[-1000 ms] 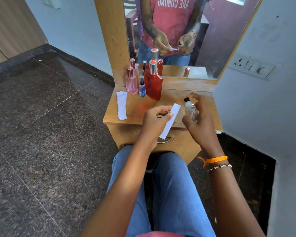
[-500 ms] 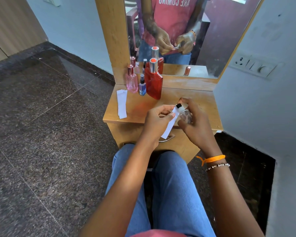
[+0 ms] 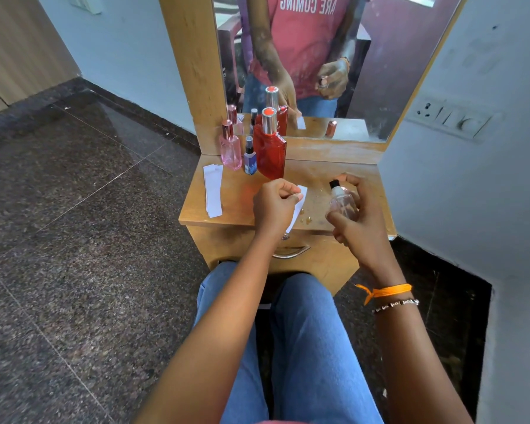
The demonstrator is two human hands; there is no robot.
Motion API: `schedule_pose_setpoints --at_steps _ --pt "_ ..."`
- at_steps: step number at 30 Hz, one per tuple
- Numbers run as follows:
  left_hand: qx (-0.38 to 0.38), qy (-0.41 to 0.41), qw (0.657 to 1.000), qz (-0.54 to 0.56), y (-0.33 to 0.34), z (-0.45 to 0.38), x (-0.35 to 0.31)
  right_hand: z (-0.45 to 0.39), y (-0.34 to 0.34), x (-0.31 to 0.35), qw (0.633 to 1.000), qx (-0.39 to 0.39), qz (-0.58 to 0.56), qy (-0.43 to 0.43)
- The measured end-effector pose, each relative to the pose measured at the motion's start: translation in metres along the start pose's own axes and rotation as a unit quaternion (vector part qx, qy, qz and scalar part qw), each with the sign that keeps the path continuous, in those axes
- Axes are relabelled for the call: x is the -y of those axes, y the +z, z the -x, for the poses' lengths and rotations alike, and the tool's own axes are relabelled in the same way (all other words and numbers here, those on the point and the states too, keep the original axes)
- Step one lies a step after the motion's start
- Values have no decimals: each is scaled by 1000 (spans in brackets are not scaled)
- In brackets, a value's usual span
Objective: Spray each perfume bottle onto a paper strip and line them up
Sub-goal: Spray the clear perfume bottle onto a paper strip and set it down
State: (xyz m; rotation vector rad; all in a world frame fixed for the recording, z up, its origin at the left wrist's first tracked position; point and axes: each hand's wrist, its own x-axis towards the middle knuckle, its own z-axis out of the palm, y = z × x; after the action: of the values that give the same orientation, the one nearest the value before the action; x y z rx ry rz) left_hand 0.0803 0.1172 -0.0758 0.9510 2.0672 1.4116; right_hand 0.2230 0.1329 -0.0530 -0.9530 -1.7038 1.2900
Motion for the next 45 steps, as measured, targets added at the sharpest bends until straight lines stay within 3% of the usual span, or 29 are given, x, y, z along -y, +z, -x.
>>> schedule_pose_setpoints --at_steps 4,11,14,37,41,43,45 --pt "52 19 995 -83 12 -9 4 -3 -6 -4 1000 -16 -11 18" --pt "40 92 963 -249 -2 -2 16 -4 -8 -7 999 -28 -20 40" --pt "65 63 964 -249 1 0 18 -5 -6 -8 999 -21 -24 44" --pt "-21 69 956 -285 24 6 18 -9 1 -15 998 9 -50 38" --pt "-40 108 980 -162 18 19 9 -9 3 -18 998 2 -63 29" --pt "59 88 994 -4 11 26 1 -10 6 -20 998 -1 -67 14" --pt "197 18 972 128 4 35 -8 -11 9 -21 997 -2 -77 1"
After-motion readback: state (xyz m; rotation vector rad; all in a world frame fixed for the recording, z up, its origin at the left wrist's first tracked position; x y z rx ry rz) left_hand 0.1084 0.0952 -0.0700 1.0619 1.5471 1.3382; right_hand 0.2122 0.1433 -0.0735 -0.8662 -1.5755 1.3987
